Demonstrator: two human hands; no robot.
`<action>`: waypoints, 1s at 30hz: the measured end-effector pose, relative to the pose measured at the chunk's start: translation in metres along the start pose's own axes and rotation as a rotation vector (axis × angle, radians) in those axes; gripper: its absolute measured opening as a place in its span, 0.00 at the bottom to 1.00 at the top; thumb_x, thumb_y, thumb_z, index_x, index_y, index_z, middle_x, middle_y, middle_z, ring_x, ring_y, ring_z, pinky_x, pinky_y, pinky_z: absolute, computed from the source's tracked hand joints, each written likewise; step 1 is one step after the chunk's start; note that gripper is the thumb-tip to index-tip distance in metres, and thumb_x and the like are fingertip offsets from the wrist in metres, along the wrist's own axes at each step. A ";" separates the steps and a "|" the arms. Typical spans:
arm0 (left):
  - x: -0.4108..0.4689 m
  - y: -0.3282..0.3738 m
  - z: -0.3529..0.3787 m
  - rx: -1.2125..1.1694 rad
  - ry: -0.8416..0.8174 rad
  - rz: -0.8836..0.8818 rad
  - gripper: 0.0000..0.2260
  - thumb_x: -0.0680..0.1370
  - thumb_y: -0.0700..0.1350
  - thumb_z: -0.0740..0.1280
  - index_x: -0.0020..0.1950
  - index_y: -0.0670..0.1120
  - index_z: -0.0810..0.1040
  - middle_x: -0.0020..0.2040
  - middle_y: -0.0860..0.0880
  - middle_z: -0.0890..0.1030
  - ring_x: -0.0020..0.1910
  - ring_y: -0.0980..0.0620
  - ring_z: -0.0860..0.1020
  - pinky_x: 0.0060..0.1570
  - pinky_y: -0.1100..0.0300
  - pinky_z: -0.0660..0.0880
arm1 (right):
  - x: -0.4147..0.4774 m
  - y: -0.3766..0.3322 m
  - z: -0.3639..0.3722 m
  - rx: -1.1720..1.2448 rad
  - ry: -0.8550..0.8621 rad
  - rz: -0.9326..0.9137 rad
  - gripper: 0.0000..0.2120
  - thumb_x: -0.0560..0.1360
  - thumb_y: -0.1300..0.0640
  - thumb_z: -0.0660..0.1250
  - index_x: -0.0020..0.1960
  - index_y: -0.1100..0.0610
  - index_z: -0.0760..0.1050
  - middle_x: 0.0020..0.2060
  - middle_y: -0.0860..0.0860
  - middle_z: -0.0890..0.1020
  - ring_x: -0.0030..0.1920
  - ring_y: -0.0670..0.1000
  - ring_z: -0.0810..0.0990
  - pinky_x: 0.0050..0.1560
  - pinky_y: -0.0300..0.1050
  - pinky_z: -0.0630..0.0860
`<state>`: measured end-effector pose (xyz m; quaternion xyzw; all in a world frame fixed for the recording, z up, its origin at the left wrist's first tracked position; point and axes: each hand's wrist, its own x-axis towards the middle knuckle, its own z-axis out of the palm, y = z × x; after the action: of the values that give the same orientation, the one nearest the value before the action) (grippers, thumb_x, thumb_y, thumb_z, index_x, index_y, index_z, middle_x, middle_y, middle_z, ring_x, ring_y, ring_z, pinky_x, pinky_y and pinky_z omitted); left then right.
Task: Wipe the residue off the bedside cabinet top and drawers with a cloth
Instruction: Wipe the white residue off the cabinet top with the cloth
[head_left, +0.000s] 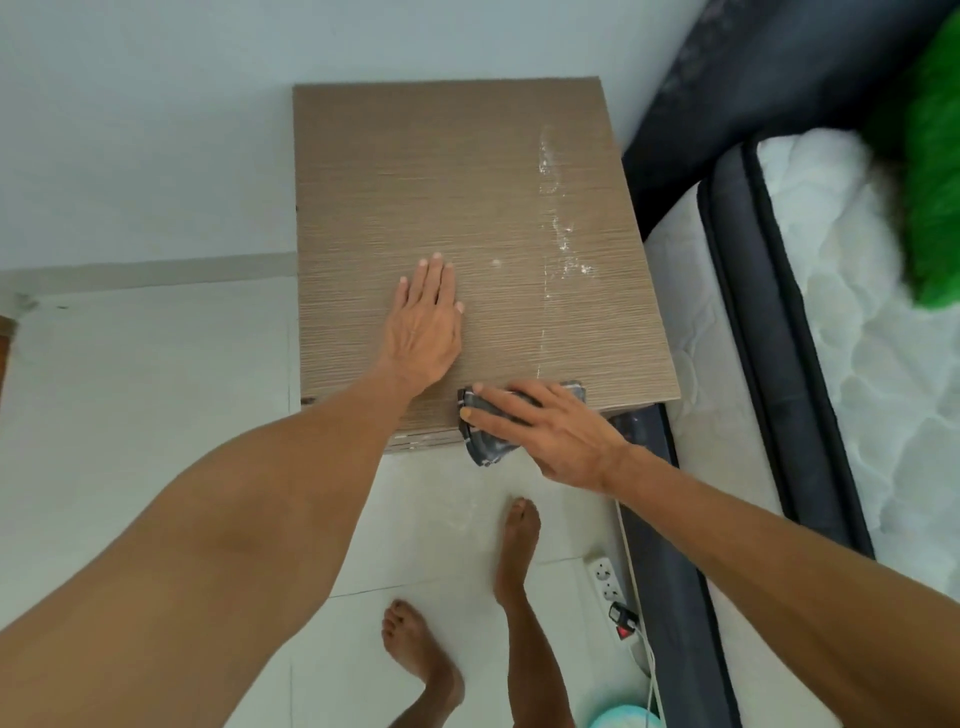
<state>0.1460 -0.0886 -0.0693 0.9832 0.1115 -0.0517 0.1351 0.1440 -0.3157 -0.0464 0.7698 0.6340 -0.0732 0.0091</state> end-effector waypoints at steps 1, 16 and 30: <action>0.007 0.005 -0.001 -0.011 0.001 -0.004 0.24 0.84 0.47 0.46 0.78 0.39 0.50 0.79 0.40 0.51 0.78 0.43 0.48 0.76 0.47 0.46 | 0.002 0.018 -0.005 -0.006 0.016 0.016 0.46 0.66 0.62 0.74 0.78 0.52 0.55 0.74 0.57 0.67 0.63 0.59 0.71 0.61 0.55 0.73; 0.117 0.049 0.032 0.025 0.087 -0.165 0.24 0.84 0.50 0.42 0.79 0.42 0.46 0.80 0.44 0.47 0.79 0.47 0.46 0.77 0.47 0.45 | 0.114 0.299 -0.030 0.017 0.111 0.248 0.40 0.72 0.63 0.67 0.79 0.52 0.55 0.75 0.57 0.65 0.64 0.61 0.71 0.65 0.58 0.70; 0.120 0.049 0.033 0.033 0.066 -0.182 0.24 0.84 0.48 0.43 0.79 0.42 0.47 0.80 0.44 0.48 0.79 0.47 0.46 0.76 0.46 0.48 | 0.205 0.375 -0.019 0.137 0.039 0.443 0.32 0.78 0.32 0.42 0.79 0.42 0.46 0.80 0.50 0.53 0.77 0.57 0.55 0.74 0.58 0.55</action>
<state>0.2720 -0.1192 -0.1042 0.9722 0.2041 -0.0332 0.1101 0.5507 -0.1870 -0.0830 0.8903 0.4430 -0.0976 -0.0396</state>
